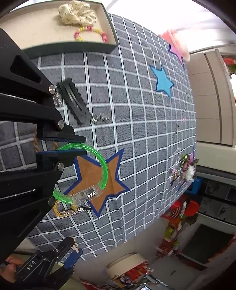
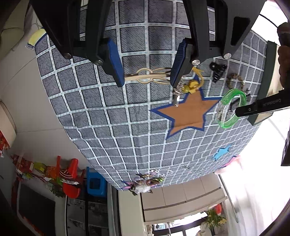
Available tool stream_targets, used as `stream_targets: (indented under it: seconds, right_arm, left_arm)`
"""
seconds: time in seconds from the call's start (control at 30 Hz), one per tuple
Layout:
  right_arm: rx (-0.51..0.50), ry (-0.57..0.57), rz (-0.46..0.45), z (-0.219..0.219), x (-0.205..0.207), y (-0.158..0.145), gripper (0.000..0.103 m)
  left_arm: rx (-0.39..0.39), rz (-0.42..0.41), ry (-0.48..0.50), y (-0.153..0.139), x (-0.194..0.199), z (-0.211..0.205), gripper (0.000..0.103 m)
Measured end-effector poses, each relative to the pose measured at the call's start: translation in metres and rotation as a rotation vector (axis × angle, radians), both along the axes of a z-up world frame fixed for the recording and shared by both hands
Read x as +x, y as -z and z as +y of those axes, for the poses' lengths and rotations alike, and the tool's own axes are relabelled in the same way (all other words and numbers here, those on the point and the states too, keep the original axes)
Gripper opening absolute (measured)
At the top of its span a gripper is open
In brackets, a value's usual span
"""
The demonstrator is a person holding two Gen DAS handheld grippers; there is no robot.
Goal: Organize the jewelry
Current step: 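Carry the hair clip into the box and open the right tool while the left tool carries the bangle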
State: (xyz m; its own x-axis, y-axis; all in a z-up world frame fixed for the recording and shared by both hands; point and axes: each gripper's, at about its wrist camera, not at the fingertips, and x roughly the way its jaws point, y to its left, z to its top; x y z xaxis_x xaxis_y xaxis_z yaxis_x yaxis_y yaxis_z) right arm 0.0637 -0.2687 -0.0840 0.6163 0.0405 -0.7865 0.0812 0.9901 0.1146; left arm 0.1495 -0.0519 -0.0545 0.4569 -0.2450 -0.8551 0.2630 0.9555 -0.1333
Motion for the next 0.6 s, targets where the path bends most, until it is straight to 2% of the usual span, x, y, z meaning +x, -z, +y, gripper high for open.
stream_targets:
  seconds: [0.3,0.6]
  right_arm:
    - [0.018,-0.088,-0.03,0.035,0.005,-0.024,0.055]
    - [0.043,-0.274,-0.051,0.114,0.023,-0.047,0.055]
  left_arm:
    - [-0.034,-0.056,-0.09,-0.028,-0.023,0.063,0.015]
    - [-0.036,-0.092,-0.226,-0.037,-0.046,0.143,0.015]
